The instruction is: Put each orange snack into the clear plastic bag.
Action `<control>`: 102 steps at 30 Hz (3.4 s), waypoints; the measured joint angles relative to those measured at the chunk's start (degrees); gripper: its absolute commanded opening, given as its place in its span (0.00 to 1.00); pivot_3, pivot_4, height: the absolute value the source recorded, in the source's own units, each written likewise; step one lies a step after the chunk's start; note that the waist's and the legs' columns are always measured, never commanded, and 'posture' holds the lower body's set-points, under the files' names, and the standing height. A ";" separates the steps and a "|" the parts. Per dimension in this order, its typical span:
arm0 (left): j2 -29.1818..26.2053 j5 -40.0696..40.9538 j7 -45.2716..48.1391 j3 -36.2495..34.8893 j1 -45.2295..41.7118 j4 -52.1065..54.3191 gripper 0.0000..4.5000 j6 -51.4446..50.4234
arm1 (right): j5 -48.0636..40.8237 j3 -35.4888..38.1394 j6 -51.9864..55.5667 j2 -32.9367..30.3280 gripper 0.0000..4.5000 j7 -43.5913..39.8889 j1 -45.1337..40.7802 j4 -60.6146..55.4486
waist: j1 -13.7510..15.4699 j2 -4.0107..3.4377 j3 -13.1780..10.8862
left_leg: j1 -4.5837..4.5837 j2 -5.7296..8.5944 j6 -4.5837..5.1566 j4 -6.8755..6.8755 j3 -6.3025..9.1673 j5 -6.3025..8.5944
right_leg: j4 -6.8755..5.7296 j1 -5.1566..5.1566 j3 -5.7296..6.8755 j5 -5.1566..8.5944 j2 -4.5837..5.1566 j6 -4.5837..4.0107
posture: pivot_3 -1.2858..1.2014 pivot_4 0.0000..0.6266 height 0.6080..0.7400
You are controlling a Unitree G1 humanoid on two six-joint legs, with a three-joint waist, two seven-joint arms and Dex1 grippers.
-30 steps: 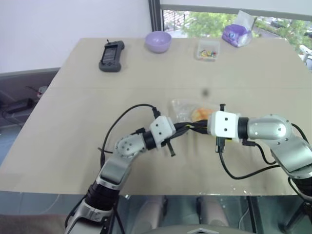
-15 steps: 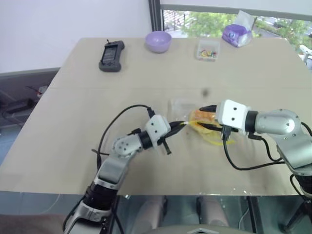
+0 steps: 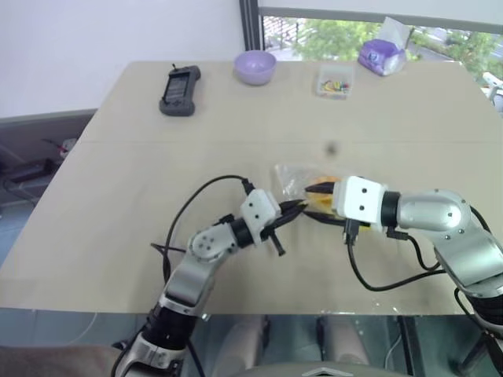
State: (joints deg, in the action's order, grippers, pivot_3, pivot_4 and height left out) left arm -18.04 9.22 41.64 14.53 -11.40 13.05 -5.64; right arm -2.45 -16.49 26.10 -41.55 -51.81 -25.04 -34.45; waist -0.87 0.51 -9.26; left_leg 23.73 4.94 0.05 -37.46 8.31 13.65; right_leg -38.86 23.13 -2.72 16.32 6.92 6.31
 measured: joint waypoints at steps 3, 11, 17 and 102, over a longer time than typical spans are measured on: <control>-0.73 -0.04 0.42 0.02 0.88 0.75 0.00 0.05 | 0.62 -1.19 -0.11 0.10 0.45 -0.03 0.02 0.01 | 0.03 0.00 0.00 | 0.01 0.00 0.00 0.00 0.00 0.00 | 0.00 0.00 0.00 0.00 0.00 0.00 | 0.52 0.24 1.00; -1.61 -0.95 0.39 0.11 2.16 2.18 0.00 1.08 | 2.06 -1.59 -1.62 -0.68 0.33 -0.50 0.01 1.33 | 0.03 0.00 0.00 | 0.00 0.00 0.00 0.00 0.00 0.00 | 0.01 0.00 0.00 0.00 0.00 0.00 | 0.52 0.24 1.00; -1.83 -1.18 -0.57 -0.21 2.54 2.69 0.00 1.11 | 1.96 -1.81 -2.99 -0.44 0.01 -1.69 -0.04 2.06 | 0.03 0.00 0.00 | 0.00 0.00 0.00 0.00 0.01 0.00 | 0.01 0.00 0.00 0.00 0.00 0.00 | 0.52 0.24 1.00; -5.68 -3.96 -3.70 -0.68 -0.45 -1.36 0.00 5.35 | 1.79 4.10 -6.93 -12.72 0.01 -2.91 3.18 7.54 | 0.15 0.01 -0.01 | 0.01 0.00 0.00 0.01 -0.01 0.00 | 0.01 0.00 0.01 0.00 0.01 0.00 | 0.52 0.24 1.00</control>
State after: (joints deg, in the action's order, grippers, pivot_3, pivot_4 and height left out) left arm -23.72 5.25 37.93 13.85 -11.86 11.69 -0.29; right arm -0.65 -12.38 19.17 -54.27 -54.71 -21.86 -26.91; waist -0.72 0.51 -9.27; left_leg 23.74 4.94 0.06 -37.45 8.30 13.65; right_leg -38.85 23.12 -2.71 16.32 6.92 6.31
